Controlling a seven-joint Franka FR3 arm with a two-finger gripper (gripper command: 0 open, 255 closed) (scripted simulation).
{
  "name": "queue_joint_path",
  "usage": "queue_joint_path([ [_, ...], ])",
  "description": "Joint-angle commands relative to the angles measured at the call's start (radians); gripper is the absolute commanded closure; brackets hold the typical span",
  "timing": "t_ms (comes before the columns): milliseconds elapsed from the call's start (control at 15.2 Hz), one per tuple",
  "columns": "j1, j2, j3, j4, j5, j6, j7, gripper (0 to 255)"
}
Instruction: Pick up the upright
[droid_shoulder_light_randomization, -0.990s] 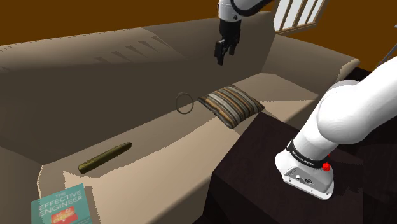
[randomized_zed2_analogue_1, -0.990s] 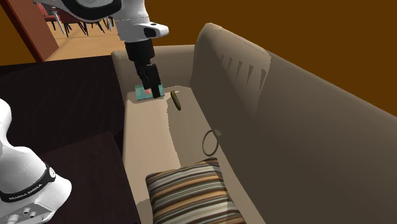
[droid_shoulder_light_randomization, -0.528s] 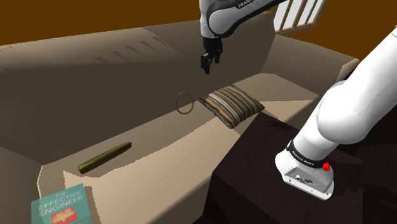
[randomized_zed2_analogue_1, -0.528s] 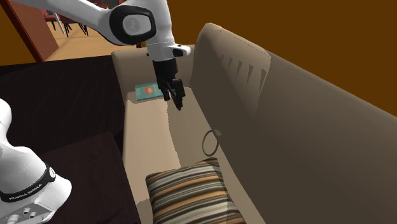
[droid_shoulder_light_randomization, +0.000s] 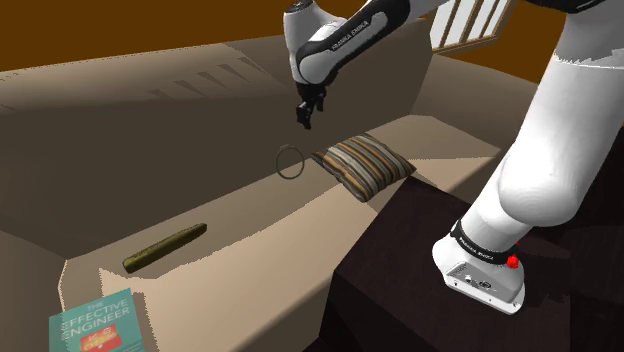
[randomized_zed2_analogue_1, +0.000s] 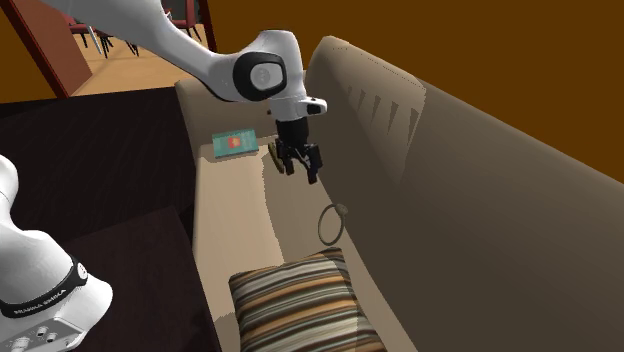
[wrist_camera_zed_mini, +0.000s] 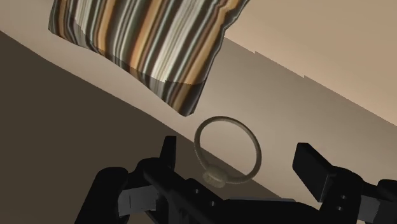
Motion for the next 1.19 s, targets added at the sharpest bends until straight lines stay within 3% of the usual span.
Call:
queue_joint_path([
  [0, 0.003, 0.081, -0.002, 0.057, -0.022, 0.017, -0.002, 0],
  [462, 0.021, 0.362, -0.013, 0.3, -0.082, 0.034, -0.018, 0],
  [858, 0.038, 0.619, -0.023, 0.572, -0.112, 0.005, -0.057, 0],
  [1122, 0.04, 0.664, -0.027, 0.599, -0.117, 0.022, -0.051, 0],
])
